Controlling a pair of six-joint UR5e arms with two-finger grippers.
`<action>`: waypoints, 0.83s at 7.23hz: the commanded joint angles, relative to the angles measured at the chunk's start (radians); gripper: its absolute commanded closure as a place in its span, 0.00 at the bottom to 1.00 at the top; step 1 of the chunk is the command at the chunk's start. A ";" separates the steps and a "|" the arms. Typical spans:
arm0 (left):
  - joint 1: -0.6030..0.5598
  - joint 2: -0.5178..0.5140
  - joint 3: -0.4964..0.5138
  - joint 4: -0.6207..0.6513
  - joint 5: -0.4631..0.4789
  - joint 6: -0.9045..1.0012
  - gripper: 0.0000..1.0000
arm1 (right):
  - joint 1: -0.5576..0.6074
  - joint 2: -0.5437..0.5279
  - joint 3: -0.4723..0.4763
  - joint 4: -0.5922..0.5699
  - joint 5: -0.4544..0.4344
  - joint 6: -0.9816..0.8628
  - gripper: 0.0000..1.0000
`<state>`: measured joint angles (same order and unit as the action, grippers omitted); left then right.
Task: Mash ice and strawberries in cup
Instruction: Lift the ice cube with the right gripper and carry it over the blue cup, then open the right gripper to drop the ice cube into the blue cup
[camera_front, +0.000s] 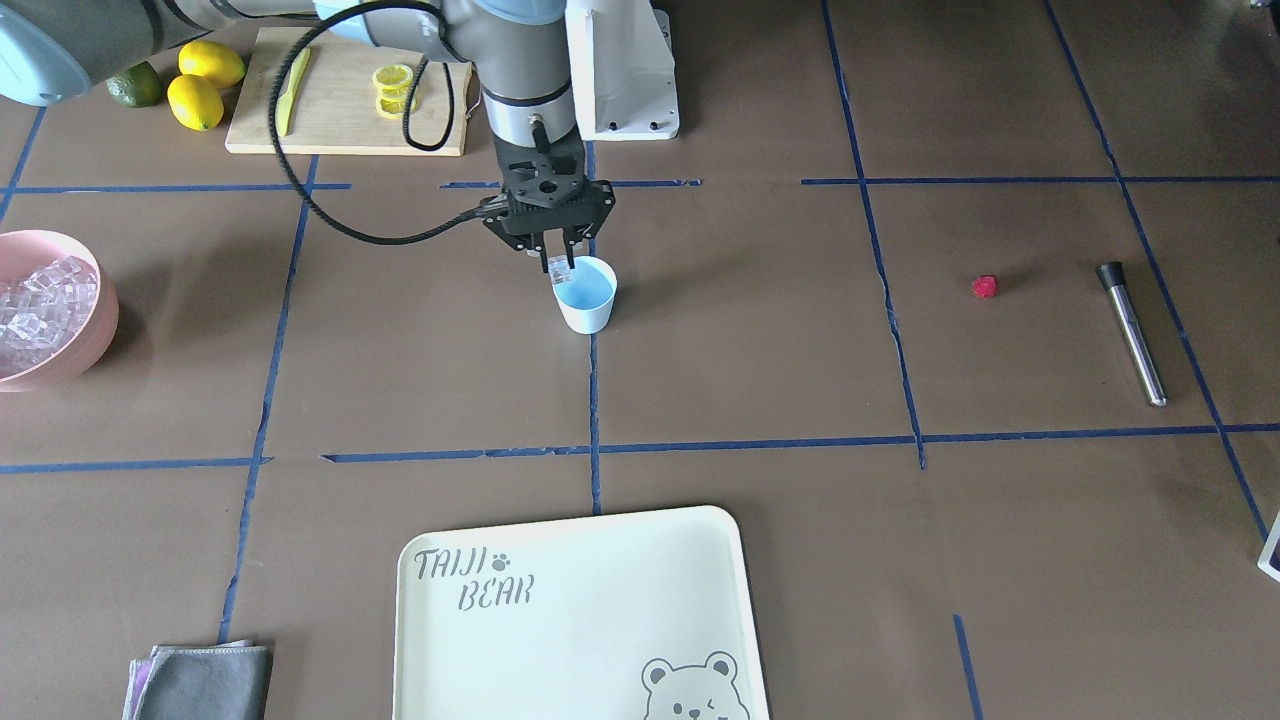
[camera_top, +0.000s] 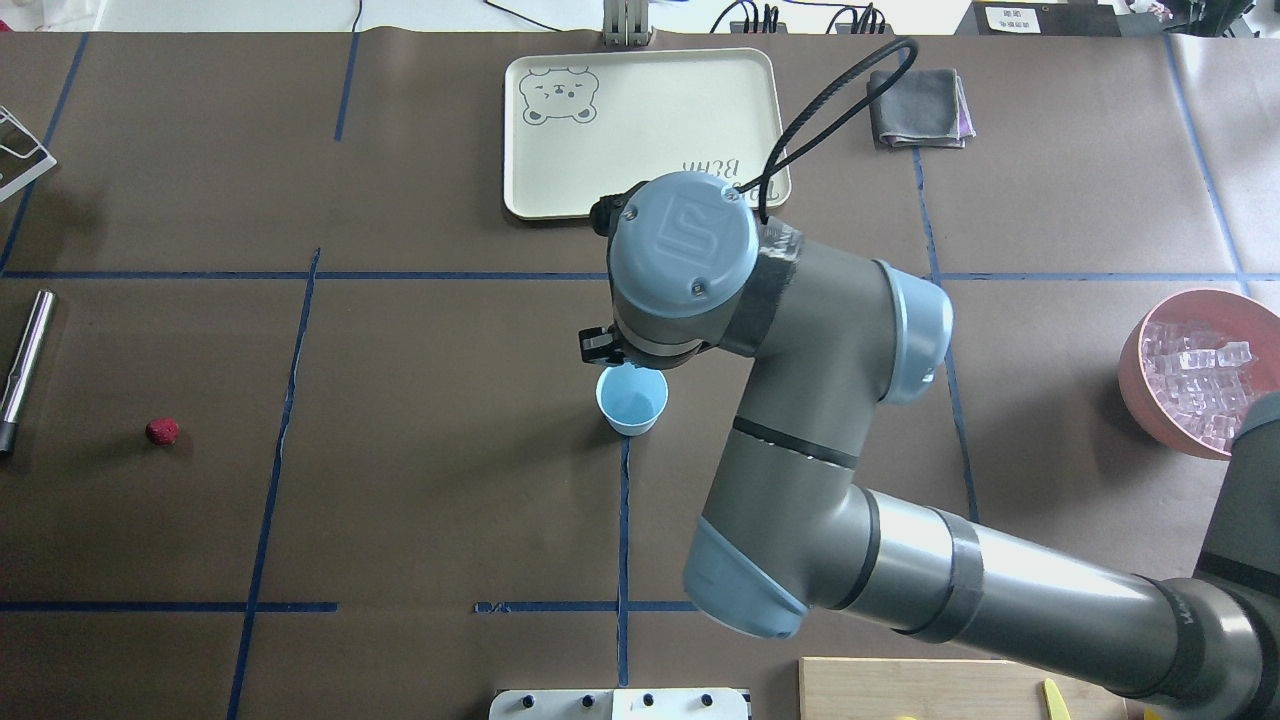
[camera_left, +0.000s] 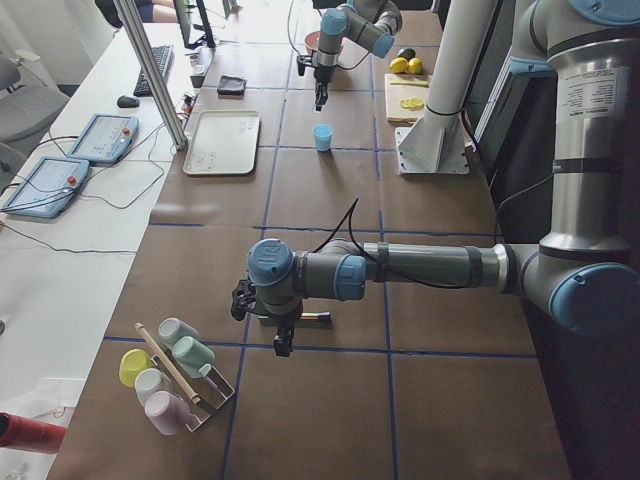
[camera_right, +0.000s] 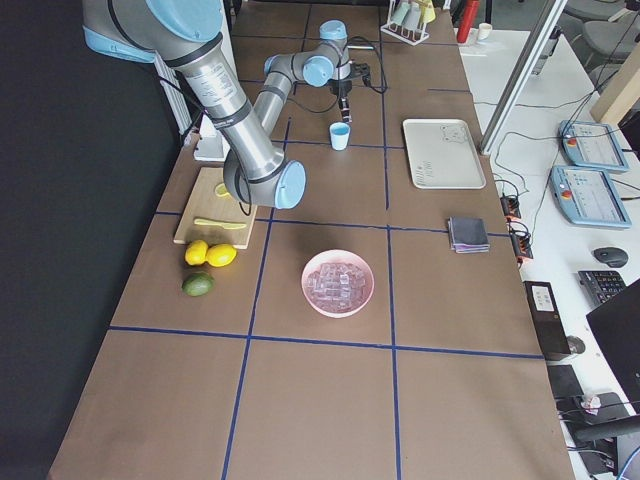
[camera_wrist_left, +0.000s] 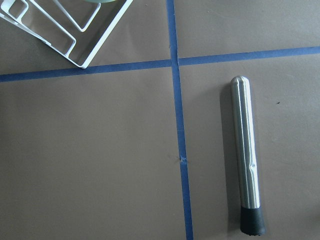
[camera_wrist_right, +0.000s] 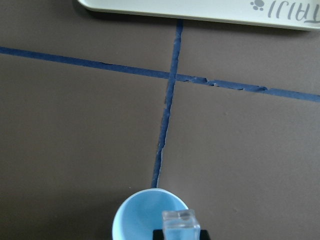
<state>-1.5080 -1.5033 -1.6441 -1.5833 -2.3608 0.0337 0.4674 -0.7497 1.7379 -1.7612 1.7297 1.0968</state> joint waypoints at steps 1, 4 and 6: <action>0.000 0.000 0.001 -0.001 0.000 -0.003 0.00 | -0.050 0.030 -0.058 0.003 -0.062 0.025 0.99; 0.000 0.000 0.003 -0.003 0.000 0.000 0.00 | -0.055 0.007 -0.058 0.003 -0.059 0.011 0.69; 0.000 0.000 0.004 -0.001 0.000 0.000 0.00 | -0.064 0.006 -0.057 0.000 -0.061 0.022 0.01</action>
<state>-1.5079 -1.5033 -1.6406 -1.5850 -2.3608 0.0336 0.4069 -0.7424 1.6812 -1.7600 1.6688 1.1157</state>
